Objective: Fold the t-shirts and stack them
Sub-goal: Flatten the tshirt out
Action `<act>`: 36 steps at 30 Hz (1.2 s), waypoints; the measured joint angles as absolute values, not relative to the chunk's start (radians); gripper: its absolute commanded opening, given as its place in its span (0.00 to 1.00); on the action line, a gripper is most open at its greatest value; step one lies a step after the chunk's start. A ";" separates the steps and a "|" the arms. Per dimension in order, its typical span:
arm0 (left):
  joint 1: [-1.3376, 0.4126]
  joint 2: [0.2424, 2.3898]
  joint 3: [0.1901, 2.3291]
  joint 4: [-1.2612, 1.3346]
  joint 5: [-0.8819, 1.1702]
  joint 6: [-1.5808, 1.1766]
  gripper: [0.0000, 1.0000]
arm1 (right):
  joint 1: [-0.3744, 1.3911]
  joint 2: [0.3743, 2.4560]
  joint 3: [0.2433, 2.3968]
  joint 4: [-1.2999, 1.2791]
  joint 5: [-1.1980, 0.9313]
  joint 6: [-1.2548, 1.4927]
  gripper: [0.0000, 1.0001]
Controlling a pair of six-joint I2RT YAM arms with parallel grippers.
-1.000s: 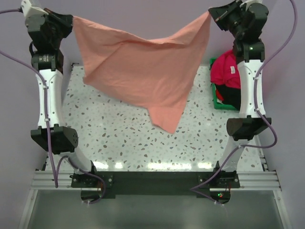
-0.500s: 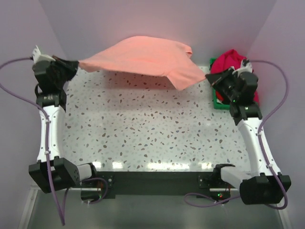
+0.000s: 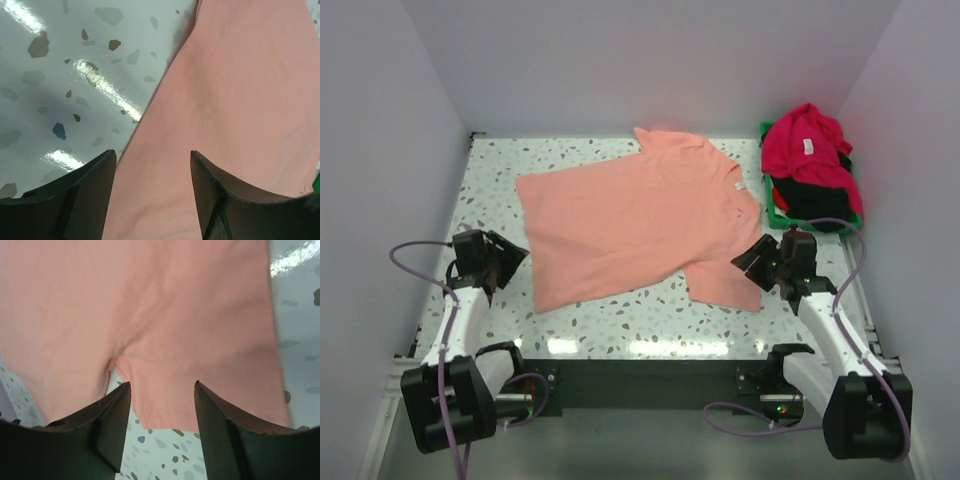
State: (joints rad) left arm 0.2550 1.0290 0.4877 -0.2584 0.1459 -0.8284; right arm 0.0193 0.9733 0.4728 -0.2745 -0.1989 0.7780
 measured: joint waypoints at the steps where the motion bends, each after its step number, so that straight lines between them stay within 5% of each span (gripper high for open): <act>1: 0.255 0.999 0.477 -0.271 0.130 -0.830 0.67 | 0.019 0.950 0.473 -0.286 -0.193 0.769 0.65; 15: 0.113 0.761 0.412 -0.408 -0.049 -0.940 0.64 | 0.019 0.773 0.551 -0.454 -0.069 0.686 0.67; 36: 0.018 1.652 0.907 -0.132 -0.088 -0.977 0.30 | 0.121 1.201 0.747 -0.341 -0.032 0.604 0.68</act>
State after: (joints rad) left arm 0.0177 1.6520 0.9066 -0.1318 -0.0875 -0.9771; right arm 0.1207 1.2007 0.7467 -0.3412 -0.0319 0.6044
